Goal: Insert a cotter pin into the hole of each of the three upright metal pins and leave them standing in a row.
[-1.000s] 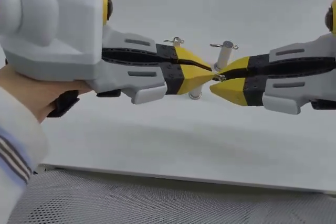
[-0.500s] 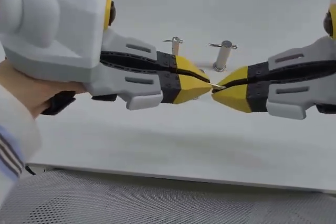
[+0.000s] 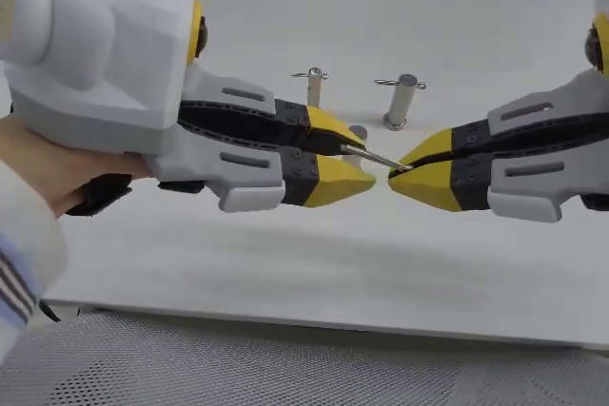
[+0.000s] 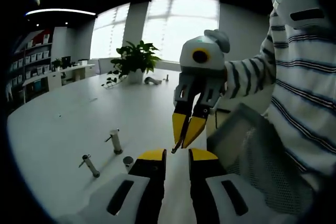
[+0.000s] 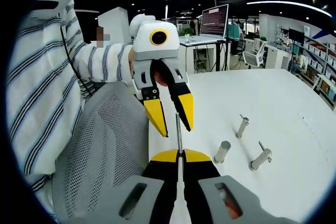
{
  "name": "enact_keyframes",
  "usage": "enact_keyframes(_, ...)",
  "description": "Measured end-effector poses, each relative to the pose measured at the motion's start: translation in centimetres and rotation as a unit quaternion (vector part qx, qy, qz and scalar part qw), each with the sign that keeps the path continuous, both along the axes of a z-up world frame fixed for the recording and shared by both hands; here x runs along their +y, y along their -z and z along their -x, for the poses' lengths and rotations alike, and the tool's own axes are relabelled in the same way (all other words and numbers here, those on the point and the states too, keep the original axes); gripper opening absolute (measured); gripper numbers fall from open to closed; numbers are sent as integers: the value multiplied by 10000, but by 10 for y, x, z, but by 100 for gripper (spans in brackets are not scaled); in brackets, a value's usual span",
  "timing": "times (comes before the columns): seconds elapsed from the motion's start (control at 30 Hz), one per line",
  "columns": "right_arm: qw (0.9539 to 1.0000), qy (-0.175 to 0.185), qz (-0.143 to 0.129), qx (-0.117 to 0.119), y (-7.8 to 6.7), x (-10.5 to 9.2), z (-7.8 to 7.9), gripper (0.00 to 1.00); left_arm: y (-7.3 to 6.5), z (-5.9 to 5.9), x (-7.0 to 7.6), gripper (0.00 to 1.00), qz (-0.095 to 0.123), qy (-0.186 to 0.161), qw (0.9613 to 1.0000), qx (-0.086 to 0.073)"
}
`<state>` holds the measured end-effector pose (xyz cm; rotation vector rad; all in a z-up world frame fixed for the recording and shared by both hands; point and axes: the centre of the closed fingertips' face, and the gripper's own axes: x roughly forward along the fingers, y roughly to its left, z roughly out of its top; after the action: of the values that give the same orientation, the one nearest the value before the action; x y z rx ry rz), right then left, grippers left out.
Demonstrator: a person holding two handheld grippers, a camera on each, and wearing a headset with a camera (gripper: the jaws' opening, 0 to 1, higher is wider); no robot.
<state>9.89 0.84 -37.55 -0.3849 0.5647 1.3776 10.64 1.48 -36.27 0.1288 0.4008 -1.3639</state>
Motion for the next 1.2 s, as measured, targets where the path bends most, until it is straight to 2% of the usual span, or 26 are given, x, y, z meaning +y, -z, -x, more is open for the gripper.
enact_keyframes(0.13,9998,133,160,-42,5,-6,-9,0,5,-12,5,16,-66,-260,9996,18)
enact_keyframes(0.27,9980,355,508,-100,17,-19,-26,0,19,-29,16,20,-378,-520,9979,-119)
enact_keyframes(0.37,9966,461,671,-96,23,-25,-35,0,21,-33,12,19,-451,-611,9970,-121)
enact_keyframes(0.53,9925,606,1055,-100,37,-38,-51,0,29,-47,11,20,-615,-784,9949,-163)
enact_keyframes(0.63,9912,635,1160,-65,43,-42,-57,0,35,-55,11,19,-704,-911,9933,-88)
enact_keyframes(0.7,9901,644,1248,-56,47,-44,-61,0,39,-60,11,18,-772,-971,9922,-92)
enact_keyframes(0.83,9884,570,1403,-90,54,-47,-66,0,43,-68,9,19,-827,-1052,9910,-73)
enact_keyframes(0.87,9882,558,1424,-87,56,-47,-67,0,44,-65,2,19,-866,-1060,9906,-74)
enact_keyframes(0.93,9876,521,1476,-81,60,-47,-71,0,49,-68,7,19,-984,-1061,9894,-85)
enact_keyframes(1.03,9871,382,1553,-101,64,-45,-73,0,51,-66,1,19,-1096,-1045,9884,-76)
enact_keyframes(1.2,9865,293,1608,-77,70,-42,-76,0,61,-74,1,19,-1240,-987,9873,-72)
